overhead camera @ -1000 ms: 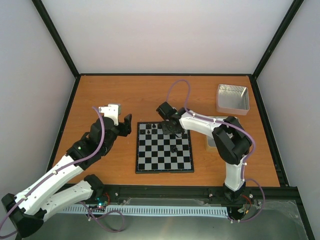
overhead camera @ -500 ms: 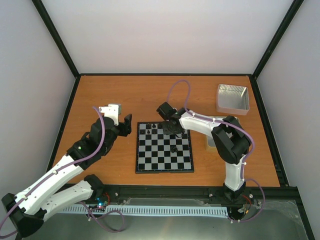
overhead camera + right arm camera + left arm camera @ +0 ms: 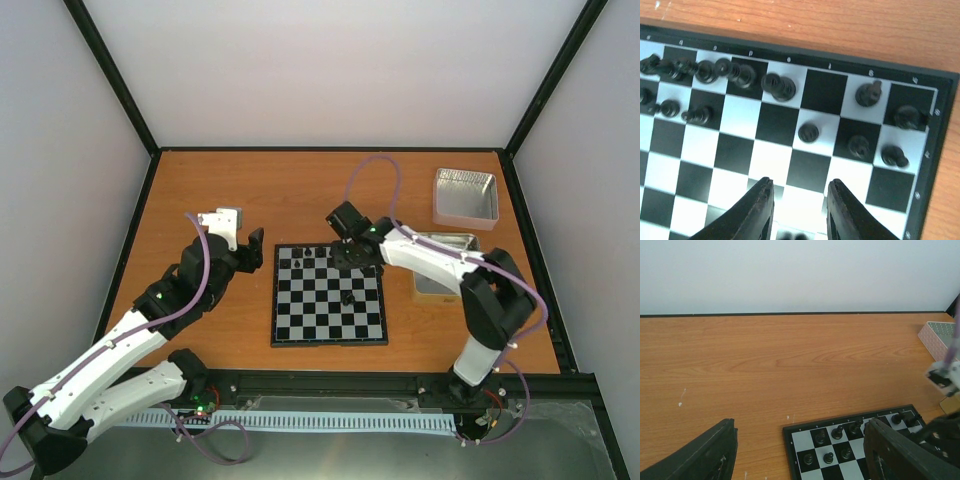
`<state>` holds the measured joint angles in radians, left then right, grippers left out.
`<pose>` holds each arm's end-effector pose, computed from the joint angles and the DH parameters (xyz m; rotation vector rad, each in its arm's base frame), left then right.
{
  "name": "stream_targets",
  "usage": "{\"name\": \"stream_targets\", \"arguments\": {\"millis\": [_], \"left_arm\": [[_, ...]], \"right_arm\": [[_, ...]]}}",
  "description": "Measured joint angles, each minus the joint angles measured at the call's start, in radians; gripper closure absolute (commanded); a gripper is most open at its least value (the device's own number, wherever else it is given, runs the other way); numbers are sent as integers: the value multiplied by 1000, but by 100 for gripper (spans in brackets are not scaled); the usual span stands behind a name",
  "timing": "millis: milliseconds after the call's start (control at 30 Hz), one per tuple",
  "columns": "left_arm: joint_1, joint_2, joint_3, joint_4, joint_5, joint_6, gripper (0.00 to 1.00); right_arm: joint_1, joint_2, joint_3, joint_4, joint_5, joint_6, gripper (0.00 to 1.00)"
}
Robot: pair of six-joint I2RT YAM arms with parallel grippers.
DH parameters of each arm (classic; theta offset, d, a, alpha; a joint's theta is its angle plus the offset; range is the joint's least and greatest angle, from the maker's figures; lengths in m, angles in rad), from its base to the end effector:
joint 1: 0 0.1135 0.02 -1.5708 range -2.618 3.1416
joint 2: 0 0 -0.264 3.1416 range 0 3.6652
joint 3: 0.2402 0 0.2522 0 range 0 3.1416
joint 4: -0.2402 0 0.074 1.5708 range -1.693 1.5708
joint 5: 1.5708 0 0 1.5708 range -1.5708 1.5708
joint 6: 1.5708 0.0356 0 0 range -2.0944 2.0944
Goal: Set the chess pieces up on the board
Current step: Place the chess piece on the chessboard, then pick up the chess piece from the chessboard.
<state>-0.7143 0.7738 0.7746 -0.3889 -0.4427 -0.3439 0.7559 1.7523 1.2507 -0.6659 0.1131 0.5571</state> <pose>0.1417 -0.1027 0.3180 0.0680 1.9283 -0.2760 0.2605 0.2400 0.2074 -0.2408 2.7354 0.2195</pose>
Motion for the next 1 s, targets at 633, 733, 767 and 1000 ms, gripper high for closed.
{"name": "stream_targets", "arguments": {"millis": [633, 733, 767, 1000], "left_arm": [[0, 0, 0, 0, 1, 4, 30], [0, 0, 0, 0, 1, 3, 30], [0, 0, 0, 0, 1, 3, 30], [0, 0, 0, 0, 1, 4, 30]], "right_arm": [[35, -182, -263, -31, -163, 0, 71], [38, -182, -264, -25, -175, 0, 71], [39, -182, -264, -25, -177, 0, 71], [44, -182, -266, -25, -177, 0, 71]]}}
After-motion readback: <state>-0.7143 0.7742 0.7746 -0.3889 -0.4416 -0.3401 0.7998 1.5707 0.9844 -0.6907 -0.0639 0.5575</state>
